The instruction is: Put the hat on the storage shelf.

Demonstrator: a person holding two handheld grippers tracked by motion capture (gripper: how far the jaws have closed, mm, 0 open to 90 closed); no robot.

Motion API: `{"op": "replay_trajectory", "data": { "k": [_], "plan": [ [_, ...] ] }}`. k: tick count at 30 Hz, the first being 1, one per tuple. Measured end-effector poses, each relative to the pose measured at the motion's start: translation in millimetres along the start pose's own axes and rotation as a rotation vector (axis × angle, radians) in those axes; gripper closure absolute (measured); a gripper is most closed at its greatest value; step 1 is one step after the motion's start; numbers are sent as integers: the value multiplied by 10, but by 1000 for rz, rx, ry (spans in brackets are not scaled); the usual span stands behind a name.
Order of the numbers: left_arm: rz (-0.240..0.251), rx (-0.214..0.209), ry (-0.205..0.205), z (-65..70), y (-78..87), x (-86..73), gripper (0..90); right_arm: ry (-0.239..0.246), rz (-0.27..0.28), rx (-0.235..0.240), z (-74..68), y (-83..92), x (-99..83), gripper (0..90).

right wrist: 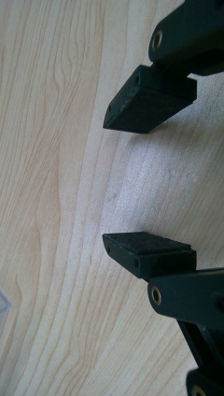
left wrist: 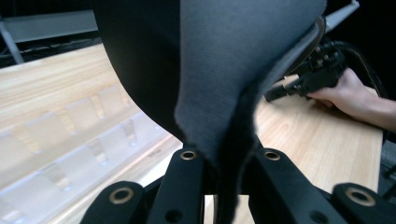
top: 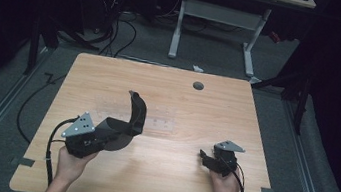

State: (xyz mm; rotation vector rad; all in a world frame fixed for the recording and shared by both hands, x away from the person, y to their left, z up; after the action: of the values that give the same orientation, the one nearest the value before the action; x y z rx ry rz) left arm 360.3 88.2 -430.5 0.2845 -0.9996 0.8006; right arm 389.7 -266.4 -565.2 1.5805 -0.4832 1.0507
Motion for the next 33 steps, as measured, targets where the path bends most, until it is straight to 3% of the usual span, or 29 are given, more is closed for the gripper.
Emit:
{"op": "replay_trajectory", "data": {
  "k": [7, 15, 33],
  "plan": [
    [62, 31, 17, -131, -10, 242, 860, 0, -1, -2, 2, -1, 0, 383],
    [114, 76, -2, -287, -19, 432, 860, -3, 0, -4, -1, -1, 0, 382],
    [173, 170, -42, -631, -79, 588, 860, -4, 0, -6, -3, -2, 0, 382]
  ]
}}
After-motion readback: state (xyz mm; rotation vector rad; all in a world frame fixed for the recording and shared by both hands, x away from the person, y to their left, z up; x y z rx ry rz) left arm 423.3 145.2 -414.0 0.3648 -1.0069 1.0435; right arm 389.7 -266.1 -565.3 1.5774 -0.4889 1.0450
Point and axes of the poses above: each handheld gripper's, and its own axes: y roughly backward along the jaws, x roughly out of its top, z roughly to its right, the point moved 5 cm from there along -y, roughly forward along the jaws, and after that the axes turned 9 degrees about z, right-handed, at the moved point
